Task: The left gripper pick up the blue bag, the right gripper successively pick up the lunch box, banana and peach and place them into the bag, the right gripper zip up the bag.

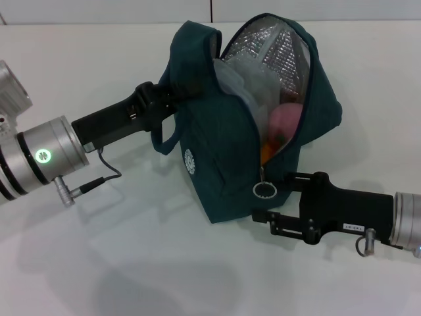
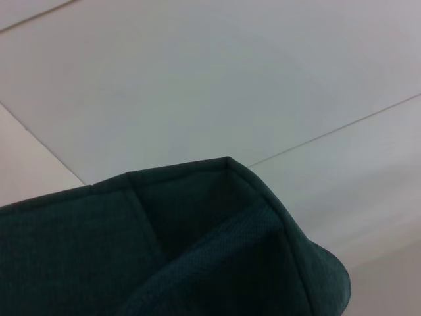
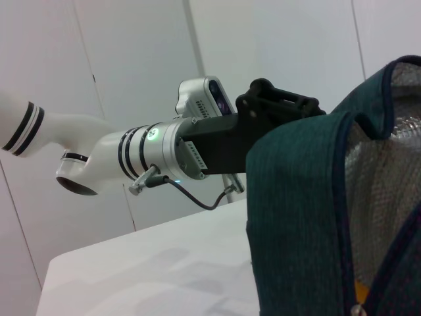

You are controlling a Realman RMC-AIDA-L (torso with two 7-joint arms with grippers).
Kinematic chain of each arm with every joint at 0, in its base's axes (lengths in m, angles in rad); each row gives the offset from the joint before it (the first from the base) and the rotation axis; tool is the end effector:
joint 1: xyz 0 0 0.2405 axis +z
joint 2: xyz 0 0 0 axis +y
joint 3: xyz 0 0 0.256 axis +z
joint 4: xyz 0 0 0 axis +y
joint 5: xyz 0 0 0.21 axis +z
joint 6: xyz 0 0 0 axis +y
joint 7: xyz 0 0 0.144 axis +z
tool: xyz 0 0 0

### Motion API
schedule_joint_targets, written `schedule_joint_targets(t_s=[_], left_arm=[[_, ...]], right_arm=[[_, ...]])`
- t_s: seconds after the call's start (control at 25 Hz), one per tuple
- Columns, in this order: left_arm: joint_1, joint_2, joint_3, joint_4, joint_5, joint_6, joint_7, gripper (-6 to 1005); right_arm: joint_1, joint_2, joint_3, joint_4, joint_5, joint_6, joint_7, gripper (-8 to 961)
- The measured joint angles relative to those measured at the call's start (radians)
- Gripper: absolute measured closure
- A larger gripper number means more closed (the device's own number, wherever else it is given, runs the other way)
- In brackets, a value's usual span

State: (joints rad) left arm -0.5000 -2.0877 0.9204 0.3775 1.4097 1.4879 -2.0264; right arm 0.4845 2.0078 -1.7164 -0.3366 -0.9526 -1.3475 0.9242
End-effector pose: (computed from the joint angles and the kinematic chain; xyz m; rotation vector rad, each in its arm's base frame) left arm -0.2439 0.3246 -0.0274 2.1324 1.7839 1.3998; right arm 0.2513 0.2887 -0.0763 -2.7793 0.4021 0.8853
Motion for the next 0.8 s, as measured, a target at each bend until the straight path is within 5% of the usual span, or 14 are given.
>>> schedule_joint_targets(t_s=[0.2,0.8], left_arm=[[0.001,0.000,0.000,0.000,0.000,0.001,0.000,941],[0.004,0.000,0.003,0.000,0.000,0.006,0.000,941]], right_arm=[[-0.001,0.000,0.000,0.001,-0.001,0.003,-0.001,381],[-0.001,0.002,0.006,0.001,-0.014,0.015,0.006,652]])
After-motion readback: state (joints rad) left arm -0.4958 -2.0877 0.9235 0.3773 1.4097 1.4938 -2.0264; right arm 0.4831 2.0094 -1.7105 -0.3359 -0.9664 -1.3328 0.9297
